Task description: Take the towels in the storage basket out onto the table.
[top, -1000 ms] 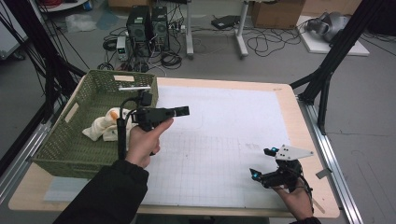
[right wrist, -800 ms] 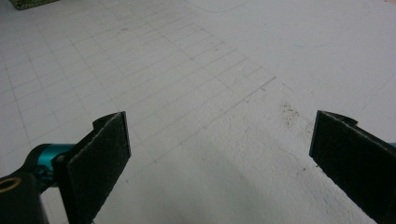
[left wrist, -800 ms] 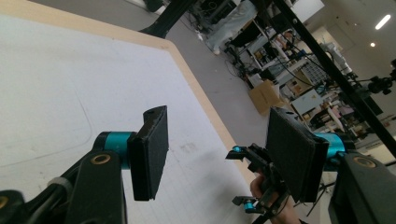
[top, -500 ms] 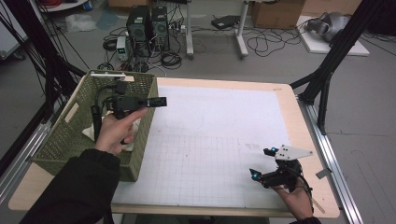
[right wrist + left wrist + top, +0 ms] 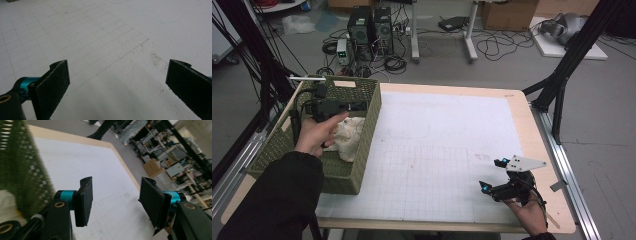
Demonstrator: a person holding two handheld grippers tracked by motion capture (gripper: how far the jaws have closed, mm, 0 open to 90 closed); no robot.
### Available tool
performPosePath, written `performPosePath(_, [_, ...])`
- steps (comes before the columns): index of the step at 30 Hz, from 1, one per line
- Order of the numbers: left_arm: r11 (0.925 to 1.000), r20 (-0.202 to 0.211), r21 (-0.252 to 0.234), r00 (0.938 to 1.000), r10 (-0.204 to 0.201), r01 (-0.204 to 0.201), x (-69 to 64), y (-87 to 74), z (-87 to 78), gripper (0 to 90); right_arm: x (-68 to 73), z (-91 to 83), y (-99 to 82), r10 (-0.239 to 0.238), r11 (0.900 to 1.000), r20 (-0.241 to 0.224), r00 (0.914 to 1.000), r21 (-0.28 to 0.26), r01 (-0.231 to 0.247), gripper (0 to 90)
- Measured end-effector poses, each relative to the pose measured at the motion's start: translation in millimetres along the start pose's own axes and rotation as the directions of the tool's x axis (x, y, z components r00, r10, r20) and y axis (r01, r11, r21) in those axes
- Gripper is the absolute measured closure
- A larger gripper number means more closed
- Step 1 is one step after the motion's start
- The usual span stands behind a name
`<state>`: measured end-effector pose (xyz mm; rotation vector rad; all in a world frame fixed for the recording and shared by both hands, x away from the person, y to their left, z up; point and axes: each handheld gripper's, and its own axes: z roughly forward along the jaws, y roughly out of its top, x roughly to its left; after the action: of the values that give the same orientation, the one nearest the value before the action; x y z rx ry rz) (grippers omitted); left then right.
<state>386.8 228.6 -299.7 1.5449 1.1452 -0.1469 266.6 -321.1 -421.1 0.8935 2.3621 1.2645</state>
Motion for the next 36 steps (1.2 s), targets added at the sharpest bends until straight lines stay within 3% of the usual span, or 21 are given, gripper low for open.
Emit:
performPosePath(3, [0.9995, -0.055, 0.020, 0.9982, 0.025, -0.024, 6.2, 1.4, -2.8, 44.7, -0.4, 0.3, -0.1, -0.001, 1.0000, 0.001, 1.0000, 0.001, 0.001, 4.3])
performPosePath(6, [0.9975, -0.142, 0.046, 0.9881, 0.059, -0.053, 14.4, 2.2, -6.2, 44.8, -0.3, 0.5, -0.2, -0.001, 1.0000, 0.000, 1.0000, 0.004, 0.001, 4.3])
performPosePath(7, [0.9975, -0.142, 0.046, 0.9881, 0.059, -0.053, 14.4, 2.2, -6.2, 45.0, -0.2, 0.6, -0.2, -0.001, 1.0000, 0.001, 1.0000, 0.004, 0.001, 4.2])
performPosePath(9, [0.9946, -0.206, 0.072, 0.9745, 0.088, -0.075, 18.3, 2.2, -7.1, 44.7, -0.1, 0.7, -0.4, -0.001, 1.0000, 0.001, 1.0000, 0.005, 0.001, 4.2])
performPosePath(10, [0.9925, -0.255, 0.083, 0.9608, 0.109, -0.090, 22.6, 1.9, -8.7, 44.8, -0.4, 0.8, -0.5, -0.002, 1.0000, 0.001, 1.0000, 0.005, 0.002, 4.3])
performPosePath(11, [0.9925, -0.255, 0.083, 0.9608, 0.109, -0.090, 22.6, 1.9, -8.7, 44.8, -0.4, 0.8, -0.5, -0.002, 1.0000, 0.001, 1.0000, 0.005, 0.002, 4.3])
performPosePath(12, [0.9872, -0.309, 0.103, 0.9395, 0.148, -0.122, 24.1, 1.5, -8.3, 44.6, -0.5, 0.8, -0.8, -0.001, 1.0000, 0.002, 1.0000, 0.004, 0.001, 4.2])
performPosePath(13, [0.9872, -0.309, 0.103, 0.9395, 0.148, -0.122, 24.1, 1.5, -8.3, 44.6, -0.3, 0.8, -0.9, 0.004, 1.0000, 0.001, 1.0000, 0.007, -0.004, 4.2])
performPosePath(14, [0.9856, -0.354, 0.109, 0.9214, 0.160, -0.129, 25.3, 1.0, -7.2, 44.6, -0.4, 0.9, -0.9, 0.003, 1.0000, 0.000, 1.0000, 0.007, -0.003, 4.3])
performPosePath(15, [0.9781, -0.426, 0.123, 0.8812, 0.205, -0.168, 25.8, 0.2, -6.0, 44.8, -0.5, 1.0, -0.9, 0.000, 1.0000, 0.000, 1.0000, 0.006, 0.000, 4.3])
performPosePath(16, [0.9781, -0.426, 0.123, 0.8812, 0.205, -0.168, 25.8, 0.2, -6.0, 45.1, -0.5, 1.0, -0.9, 0.000, 1.0000, 0.000, 1.0000, 0.006, 0.000, 4.3])
performPosePath(17, [0.9754, -0.455, 0.133, 0.8634, 0.218, -0.176, 28.0, -0.3, -4.6, 45.1, -0.5, 0.9, -0.9, 0.001, 1.0000, -0.001, 1.0000, 0.006, -0.001, 4.3])
performPosePath(18, [0.9723, -0.471, 0.151, 0.8515, 0.229, -0.179, 29.6, -0.7, -3.7, 44.9, -0.5, 0.7, -0.9, 0.001, 1.0000, 0.001, 1.0000, 0.006, -0.001, 4.3])
performPosePath(19, [0.9723, -0.471, 0.151, 0.8515, 0.229, -0.179, 29.6, -0.7, -3.7, 44.4, -0.5, 0.6, -1.0, 0.001, 1.0000, 0.001, 1.0000, 0.006, -0.001, 4.2])
performPosePath(20, [0.9618, -0.505, 0.203, 0.8218, 0.264, -0.184, 33.6, -1.8, -2.2, 43.4, -0.6, 0.3, -1.2, 0.003, 1.0000, 0.002, 1.0000, 0.005, -0.003, 4.2])
performPosePath(21, [0.9582, -0.517, 0.223, 0.8116, 0.272, -0.180, 36.2, -2.5, -2.6, 42.5, -0.9, 0.2, -1.2, 0.002, 1.0000, 0.003, 1.0000, 0.003, -0.002, 4.2])
performPosePath(24, [0.9589, -0.545, 0.233, 0.7948, 0.267, -0.162, 44.4, -4.9, -6.0, 41.5, -0.6, -0.2, -1.6, 0.003, 1.0000, 0.002, 1.0000, 0.003, -0.003, 4.2])
performPosePath(26, [0.9536, -0.557, 0.263, 0.7843, 0.274, -0.147, 48.5, -6.4, -6.2, 40.8, -0.8, 0.0, -1.8, 0.002, 1.0000, 0.002, 1.0000, 0.005, -0.003, 4.2])
performPosePath(28, [0.9491, -0.558, 0.284, 0.7816, 0.279, -0.137, 51.1, -8.1, -4.4, 40.0, -0.9, 0.3, -1.6, 0.001, 1.0000, 0.001, 1.0000, 0.005, -0.001, 4.3])
performPosePath(31, [0.9448, -0.570, 0.300, 0.7696, 0.289, -0.133, 52.3, -9.1, -1.3, 40.8, -0.2, 1.2, -1.1, 0.004, 1.0000, -0.003, 1.0000, 0.007, -0.004, 4.2])
performPosePath(36, [0.9329, -0.569, 0.345, 0.7678, 0.295, -0.103, 57.8, -11.7, 3.4, 41.4, 0.4, 1.8, -0.3, -0.003, 1.0000, -0.002, 1.0000, 0.005, 0.003, 4.3])
